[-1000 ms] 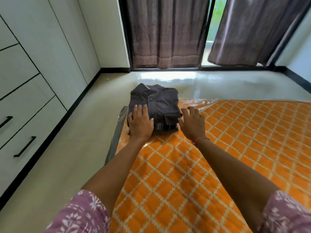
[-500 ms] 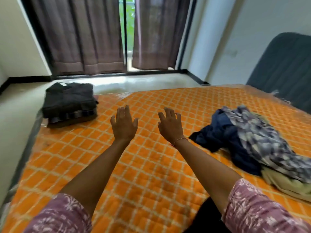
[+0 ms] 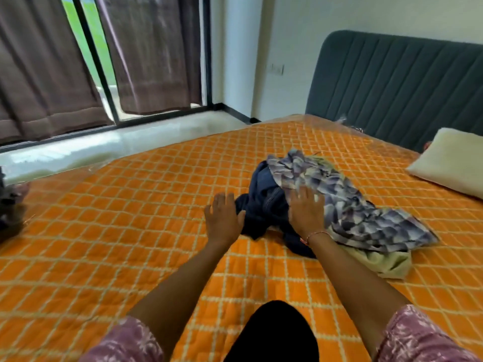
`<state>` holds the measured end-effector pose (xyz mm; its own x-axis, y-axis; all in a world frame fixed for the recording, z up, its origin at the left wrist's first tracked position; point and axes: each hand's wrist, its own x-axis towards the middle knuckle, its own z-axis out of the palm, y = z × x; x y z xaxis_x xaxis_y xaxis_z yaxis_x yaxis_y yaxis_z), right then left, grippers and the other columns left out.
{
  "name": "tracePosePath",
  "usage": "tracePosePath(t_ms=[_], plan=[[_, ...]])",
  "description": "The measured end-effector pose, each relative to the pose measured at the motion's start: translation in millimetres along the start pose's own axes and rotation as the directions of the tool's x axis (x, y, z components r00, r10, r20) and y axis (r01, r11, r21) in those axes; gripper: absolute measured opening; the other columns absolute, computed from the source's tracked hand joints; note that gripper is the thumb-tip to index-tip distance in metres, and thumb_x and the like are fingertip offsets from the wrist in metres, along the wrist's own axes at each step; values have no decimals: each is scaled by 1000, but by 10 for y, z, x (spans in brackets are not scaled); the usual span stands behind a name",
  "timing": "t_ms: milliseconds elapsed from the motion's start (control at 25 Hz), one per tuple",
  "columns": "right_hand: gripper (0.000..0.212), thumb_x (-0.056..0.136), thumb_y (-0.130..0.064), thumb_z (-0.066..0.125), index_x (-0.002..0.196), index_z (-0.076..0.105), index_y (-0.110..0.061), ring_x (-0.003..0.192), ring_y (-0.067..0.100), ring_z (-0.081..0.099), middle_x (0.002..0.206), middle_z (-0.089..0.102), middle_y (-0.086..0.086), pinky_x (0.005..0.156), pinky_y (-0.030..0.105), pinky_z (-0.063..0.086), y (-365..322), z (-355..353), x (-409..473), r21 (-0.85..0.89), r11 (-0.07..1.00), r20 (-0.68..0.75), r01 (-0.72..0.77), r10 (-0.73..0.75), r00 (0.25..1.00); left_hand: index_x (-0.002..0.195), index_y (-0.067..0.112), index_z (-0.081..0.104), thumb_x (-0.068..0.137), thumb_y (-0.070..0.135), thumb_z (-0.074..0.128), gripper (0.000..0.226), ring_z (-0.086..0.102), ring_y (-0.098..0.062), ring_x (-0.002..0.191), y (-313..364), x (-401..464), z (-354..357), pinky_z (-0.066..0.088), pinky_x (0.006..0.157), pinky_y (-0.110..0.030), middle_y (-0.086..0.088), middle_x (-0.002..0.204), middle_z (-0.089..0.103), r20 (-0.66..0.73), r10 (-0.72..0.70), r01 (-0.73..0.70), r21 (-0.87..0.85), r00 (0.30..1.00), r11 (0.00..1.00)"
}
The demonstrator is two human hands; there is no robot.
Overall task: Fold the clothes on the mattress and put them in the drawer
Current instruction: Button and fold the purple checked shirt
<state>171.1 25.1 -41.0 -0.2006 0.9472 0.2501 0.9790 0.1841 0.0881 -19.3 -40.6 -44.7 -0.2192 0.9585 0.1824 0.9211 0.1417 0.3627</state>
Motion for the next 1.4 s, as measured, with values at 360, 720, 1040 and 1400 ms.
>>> tracePosePath(t_ms=[360, 720, 1040, 1400], plan=[[37, 88, -12, 58, 124, 52, -18, 90, 32, 49, 109, 55, 10, 69, 34, 38, 845, 567, 580, 739, 282, 423, -612, 513, 747, 135, 20, 40, 92, 53, 50, 54, 53, -23, 117, 1014, 642, 829, 42, 101, -44, 1, 119, 55, 448, 122, 220, -637, 886, 739], [17, 77, -9, 52, 61, 50, -15, 58, 24, 49, 58, 47, 5, 58, 37, 39, -351, -34, 105, 929, 234, 267, -285, 108, 958, 80, 10, 56, 99, 25, 45, 27, 55, -15, 59, 961, 740, 458, 45, 63, -29, -3, 53, 57, 689, 42, 687, -712, 723, -146], [24, 91, -34, 57, 96, 65, -12, 92, 29, 61, 100, 65, 9, 76, 38, 51, 53, -260, -186, 773, -513, 618, -372, 480, 623, 120, 2, 52, 91, -2, 41, 32, 60, -34, 83, 363, 519, -425, 52, 81, -48, -18, 94, 62, 509, -49, 511, -859, 859, 27], [10, 88, -7, 48, 83, 57, -6, 74, 31, 55, 83, 58, 14, 68, 39, 48, -1679, -558, -194, 500, -704, 649, -505, -82, 757, 130, 10, 49, 67, 41, 79, 77, 64, -23, 86, -1365, -114, -1810, 55, 74, -39, -6, 107, 67, 613, -127, 546, -566, 779, 617]])
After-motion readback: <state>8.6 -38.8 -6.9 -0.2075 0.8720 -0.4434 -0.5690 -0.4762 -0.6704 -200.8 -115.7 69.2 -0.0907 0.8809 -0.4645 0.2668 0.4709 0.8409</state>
